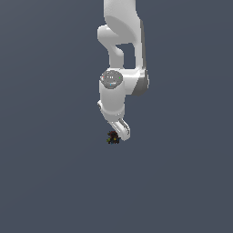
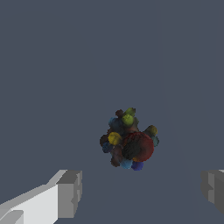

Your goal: Pick up the object and move it to a goal position.

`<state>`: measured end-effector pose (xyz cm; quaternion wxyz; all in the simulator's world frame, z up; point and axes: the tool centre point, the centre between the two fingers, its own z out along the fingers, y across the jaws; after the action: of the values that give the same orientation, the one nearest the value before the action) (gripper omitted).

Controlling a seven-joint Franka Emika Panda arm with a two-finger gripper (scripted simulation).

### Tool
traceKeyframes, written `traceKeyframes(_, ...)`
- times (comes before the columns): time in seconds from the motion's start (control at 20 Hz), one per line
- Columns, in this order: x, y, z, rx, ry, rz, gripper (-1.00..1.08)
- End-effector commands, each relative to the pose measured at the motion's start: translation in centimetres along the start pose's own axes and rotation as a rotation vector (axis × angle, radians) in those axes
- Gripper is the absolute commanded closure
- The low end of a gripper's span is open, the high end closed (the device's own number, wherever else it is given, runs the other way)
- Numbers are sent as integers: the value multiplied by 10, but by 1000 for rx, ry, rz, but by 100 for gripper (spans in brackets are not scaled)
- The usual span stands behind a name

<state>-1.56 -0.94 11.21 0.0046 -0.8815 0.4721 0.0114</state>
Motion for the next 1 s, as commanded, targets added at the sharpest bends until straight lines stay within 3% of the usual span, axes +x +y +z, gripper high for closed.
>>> traceKeyframes(0.0,1,1,5,1,2,73,-92)
traceKeyframes(0.55,4,4,23,5,14,368,-92)
traceKeyframes(0.95,6,6,30,8,21,494,-92)
